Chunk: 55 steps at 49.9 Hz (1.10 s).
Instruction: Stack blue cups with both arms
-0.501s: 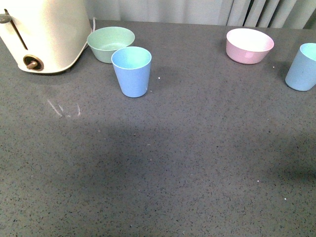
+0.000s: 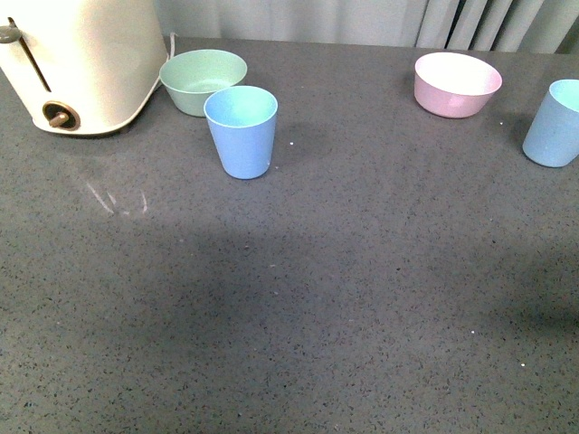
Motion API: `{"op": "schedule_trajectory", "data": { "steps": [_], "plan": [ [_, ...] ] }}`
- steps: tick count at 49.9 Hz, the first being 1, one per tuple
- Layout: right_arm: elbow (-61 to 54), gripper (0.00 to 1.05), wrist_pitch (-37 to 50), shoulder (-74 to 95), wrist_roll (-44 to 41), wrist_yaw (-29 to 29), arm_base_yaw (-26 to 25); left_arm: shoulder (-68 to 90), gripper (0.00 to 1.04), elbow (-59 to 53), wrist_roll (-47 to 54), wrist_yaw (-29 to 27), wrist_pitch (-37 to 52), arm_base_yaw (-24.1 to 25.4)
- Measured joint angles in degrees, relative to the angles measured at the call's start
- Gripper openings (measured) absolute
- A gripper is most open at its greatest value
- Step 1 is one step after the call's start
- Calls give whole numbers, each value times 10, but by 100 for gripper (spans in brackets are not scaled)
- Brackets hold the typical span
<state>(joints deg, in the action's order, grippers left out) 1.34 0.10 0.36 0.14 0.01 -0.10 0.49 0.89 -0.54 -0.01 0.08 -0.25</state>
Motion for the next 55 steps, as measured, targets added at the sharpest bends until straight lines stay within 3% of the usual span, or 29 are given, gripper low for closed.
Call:
{"op": "schedule_trajectory", "data": {
  "steps": [10, 13, 16, 32, 45, 55],
  "plan": [
    [0, 96, 0, 0, 0, 0, 0, 1, 96, 1, -1, 3, -2, 1],
    [0, 96, 0, 0, 0, 0, 0, 77, 96, 55, -39, 100, -133, 21],
    [0, 96, 0, -1, 0, 0, 0, 210, 96, 117, -69, 143, -212, 14],
    [0, 96, 0, -1, 0, 0, 0, 597, 96, 289, -124, 151, -42, -33],
    [0, 96, 0, -1, 0, 0, 0, 863, 96, 477, -160, 130, -35, -87],
    [0, 96, 0, -1, 0, 0, 0, 950, 96, 565, -171, 117, -45, -120]
  ]
}}
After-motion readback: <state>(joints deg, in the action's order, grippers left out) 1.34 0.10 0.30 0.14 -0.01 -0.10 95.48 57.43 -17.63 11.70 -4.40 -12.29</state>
